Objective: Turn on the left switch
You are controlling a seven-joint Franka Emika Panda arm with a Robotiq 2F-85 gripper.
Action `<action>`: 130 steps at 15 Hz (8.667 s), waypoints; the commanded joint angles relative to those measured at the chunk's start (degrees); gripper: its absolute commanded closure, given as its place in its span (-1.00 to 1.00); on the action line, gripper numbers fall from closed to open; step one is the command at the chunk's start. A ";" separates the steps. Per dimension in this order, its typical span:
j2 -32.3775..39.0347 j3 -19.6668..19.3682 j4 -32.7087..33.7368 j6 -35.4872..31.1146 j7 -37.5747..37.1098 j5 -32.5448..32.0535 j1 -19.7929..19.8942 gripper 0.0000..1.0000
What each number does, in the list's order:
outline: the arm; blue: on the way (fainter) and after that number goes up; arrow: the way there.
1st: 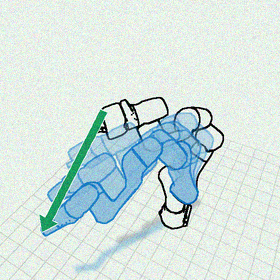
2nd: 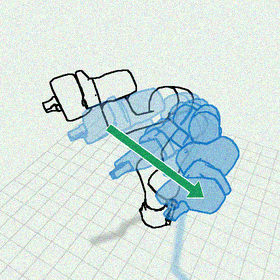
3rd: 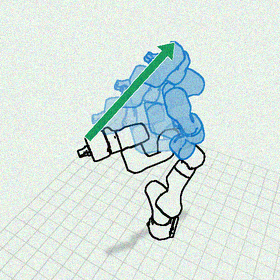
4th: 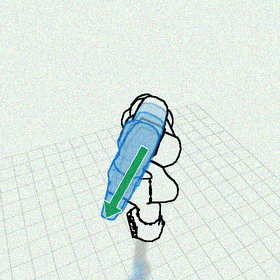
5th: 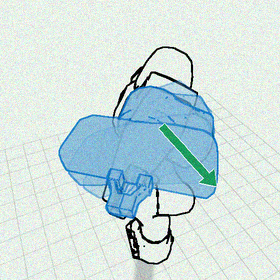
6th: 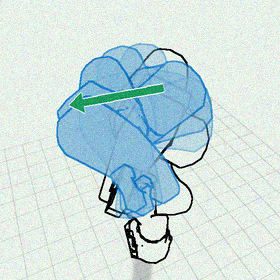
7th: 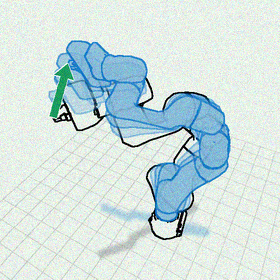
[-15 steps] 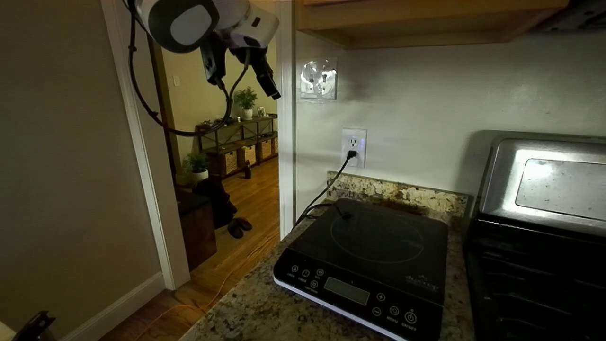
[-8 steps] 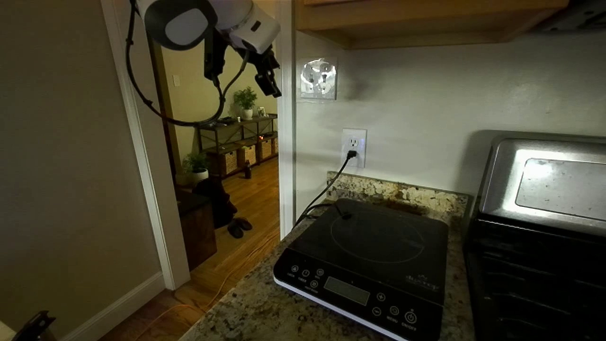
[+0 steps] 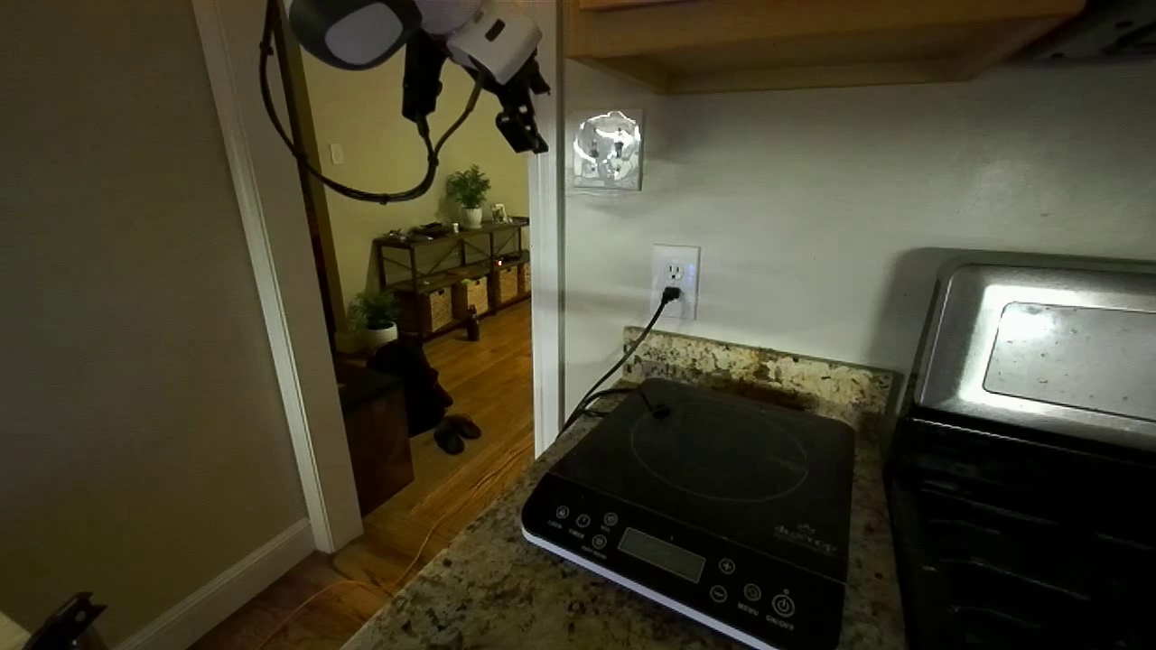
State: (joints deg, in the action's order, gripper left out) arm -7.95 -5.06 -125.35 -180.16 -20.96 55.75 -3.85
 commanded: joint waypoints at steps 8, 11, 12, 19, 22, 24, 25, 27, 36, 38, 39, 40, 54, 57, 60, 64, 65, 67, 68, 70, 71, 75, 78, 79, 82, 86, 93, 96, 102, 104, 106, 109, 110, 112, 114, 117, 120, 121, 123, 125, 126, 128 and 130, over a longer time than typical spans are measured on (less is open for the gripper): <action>5.28 -0.14 6.57 -0.47 4.02 4.48 0.01 -1.00; 5.45 -0.05 6.57 -0.47 4.02 4.46 0.01 -1.00; 5.45 -0.05 6.57 -0.47 4.02 4.46 0.01 -1.00; 7.96 0.00 9.50 -2.13 5.08 7.23 -0.33 -1.00; 9.32 0.21 10.80 -2.39 5.88 8.67 -0.33 -1.00; 10.30 0.19 11.13 -1.96 5.93 8.62 -0.01 -1.00; 10.72 -0.02 11.31 -1.51 5.74 8.30 0.29 -1.00; 10.02 0.03 10.15 -0.60 4.17 6.29 0.16 -1.00; 12.29 0.63 14.47 -0.11 12.27 10.73 0.87 -1.00; 13.94 1.08 17.74 0.39 17.63 14.41 1.16 -1.00; 15.03 1.21 19.14 0.73 20.21 16.05 1.36 -1.00; 15.95 1.28 20.22 1.08 22.31 17.57 1.56 -1.00; 24.93 2.09 30.47 6.94 47.73 41.33 4.44 -1.00; 24.28 1.92 29.98 8.90 50.76 45.83 4.30 -1.00; 23.38 1.70 29.84 10.64 54.89 49.53 4.07 -1.00; 22.32 1.46 29.82 12.11 60.31 52.64 3.90 -1.00; 22.17 1.43 29.84 11.92 61.13 52.99 3.79 -1.00; 21.72 1.44 29.61 11.35 62.01 53.04 3.55 -1.00; 21.49 1.45 29.45 11.11 62.31 52.98 3.48 -1.00; 21.16 1.48 29.18 10.50 62.48 52.45 3.32 -1.00; 21.14 1.44 29.30 10.34 63.05 52.58 3.32 -1.00; 21.06 1.47 28.60 9.20 62.02 50.88 3.22 -1.00; 21.45 1.54 27.12 7.78 59.73 48.56 3.17 -1.00; 21.44 1.49 26.62 7.54 59.41 48.19 3.29 -1.00; 21.60 1.46 26.28 6.73 59.49 48.22 3.43 -1.00; 21.04 1.47 27.09 7.40 61.26 49.58 3.42 -1.00; 21.62 1.31 30.36 7.30 63.04 50.18 3.33 -1.00; 21.99 1.30 31.55 7.42 63.74 50.58 3.31 -1.00; 22.28 1.32 32.97 7.36 65.67 50.81 3.28 -1.00; 21.96 1.44 32.06 7.38 64.94 50.11 3.29 -1.00; 21.22 1.66 29.76 7.01 62.53 48.13 3.28 -1.00; 19.45 1.82 26.16 7.19 60.88 46.14 3.35 -1.00; 19.36 1.80 25.63 7.21 60.52 45.50 3.34 -1.00; 19.67 1.69 25.75 7.20 60.56 45.07 3.33 -1.00; 20.35 1.64 27.16 8.10 61.90 46.24 3.49 -1.00; 21.87 1.74 30.13 8.47 63.13 47.33 3.27 -1.00; 22.68 1.86 31.51 8.02 62.38 46.65 3.07 -1.00; 22.76 1.85 31.47 7.69 61.99 46.12 3.04 -1.00; 22.42 1.76 30.27 7.25 60.44 44.48 3.11 -1.00; 21.69 1.73 28.50 7.26 58.60 42.17 3.20 -1.00; 21.50 1.68 27.92 7.32 57.73 41.08 3.21 -1.00; 21.41 1.58 27.48 7.30 56.11 39.45 3.16 -1.00; 22.07 1.62 28.68 8.09 56.40 39.64 3.29 -1.00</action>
State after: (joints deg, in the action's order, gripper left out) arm 15.18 -3.39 -95.85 -172.73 37.27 96.44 -0.73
